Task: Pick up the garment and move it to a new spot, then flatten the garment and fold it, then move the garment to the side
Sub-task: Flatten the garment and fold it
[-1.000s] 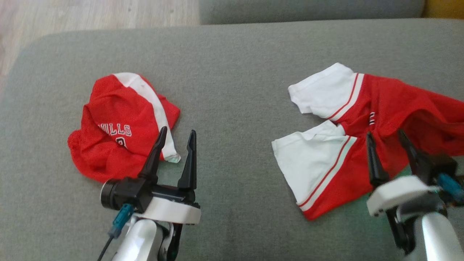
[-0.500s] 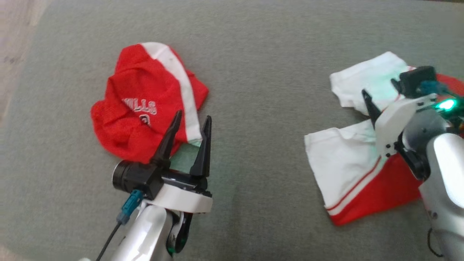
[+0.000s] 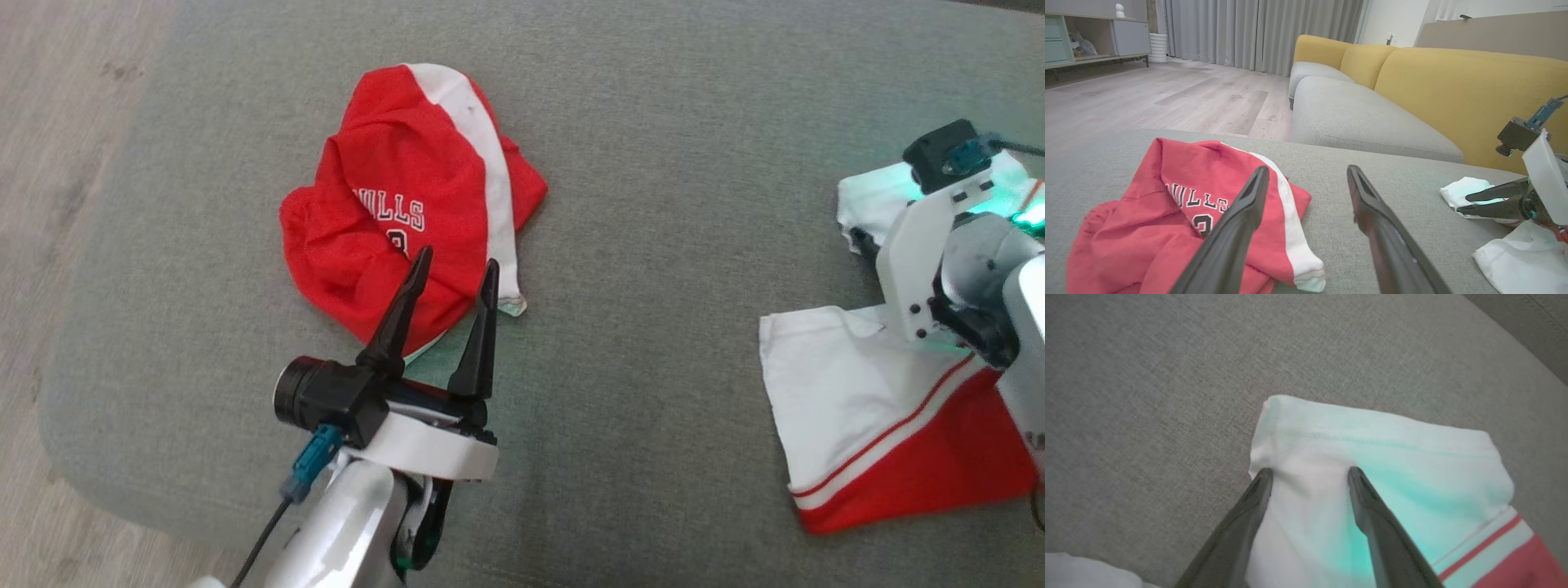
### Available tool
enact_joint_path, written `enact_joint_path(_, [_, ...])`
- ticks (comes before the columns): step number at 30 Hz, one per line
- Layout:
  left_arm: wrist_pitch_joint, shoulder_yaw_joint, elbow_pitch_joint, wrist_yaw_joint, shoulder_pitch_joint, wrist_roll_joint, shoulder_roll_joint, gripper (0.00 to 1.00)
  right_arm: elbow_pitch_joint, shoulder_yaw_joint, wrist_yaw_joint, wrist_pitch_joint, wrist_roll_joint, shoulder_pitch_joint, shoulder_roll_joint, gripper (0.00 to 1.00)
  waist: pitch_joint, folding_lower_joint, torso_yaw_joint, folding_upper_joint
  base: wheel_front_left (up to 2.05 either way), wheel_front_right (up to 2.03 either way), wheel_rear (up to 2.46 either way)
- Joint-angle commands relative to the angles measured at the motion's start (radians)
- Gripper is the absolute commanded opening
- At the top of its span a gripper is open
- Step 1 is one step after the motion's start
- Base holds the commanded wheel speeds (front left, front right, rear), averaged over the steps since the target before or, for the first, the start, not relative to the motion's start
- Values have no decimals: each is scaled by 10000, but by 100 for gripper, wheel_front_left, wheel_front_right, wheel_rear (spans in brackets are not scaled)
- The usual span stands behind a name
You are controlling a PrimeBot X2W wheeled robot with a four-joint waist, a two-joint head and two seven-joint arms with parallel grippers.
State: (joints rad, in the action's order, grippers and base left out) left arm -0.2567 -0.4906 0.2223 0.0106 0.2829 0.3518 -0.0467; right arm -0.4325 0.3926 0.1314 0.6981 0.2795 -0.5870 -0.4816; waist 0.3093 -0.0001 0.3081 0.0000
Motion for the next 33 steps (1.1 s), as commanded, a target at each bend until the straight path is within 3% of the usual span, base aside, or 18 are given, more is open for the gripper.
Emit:
enact_joint_path(1, [-51,222,-341,102,345,51,-35,100,-152,294,-7,312,70,217,-229,41,56,1,113,0,0,0,0])
enact_joint_path(2, [-51,213,-345,122,352,57,-35,100,-208,347,-7,393,151,200,-279,0,66,1,144,0,0,0,0])
enact_joint_path(9, [-51,240,-386,160,364,43,-35,100,-465,300,-7,346,488,-103,-394,0,180,1,222,0,0,0,0])
enact_joint_path(18, [-51,207,-451,158,574,58,-35,100,-579,-384,-7,-2138,93,-1897,43,0,524,1,355,0,0,0,0])
enact_joint_path(26, [-51,94,-453,169,725,147,-35,100,-1863,-1778,-7,-4459,-1378,-4355,586,0,686,1,694,0,0,0,0])
enact_joint_path(29, [-51,110,-462,202,707,162,-35,100,-2651,-2035,-7,-4816,-2023,-4879,765,0,664,1,784,0,0,0,0])
enact_joint_path(30, [-51,117,-461,203,698,163,-35,100,-2913,-2024,-7,-4839,-2233,-4955,799,23,654,1,805,0,0,0,0])
enact_joint_path(31, [-51,128,-459,207,690,161,-35,100,-3197,-2018,-7,-4807,-2407,-4980,831,100,639,1,818,0,0,0,0])
enact_joint_path(33, [-51,167,-457,227,675,155,-35,100,-3683,-1899,-7,-4777,-2577,-4937,919,100,601,1,808,0,0,0,0])
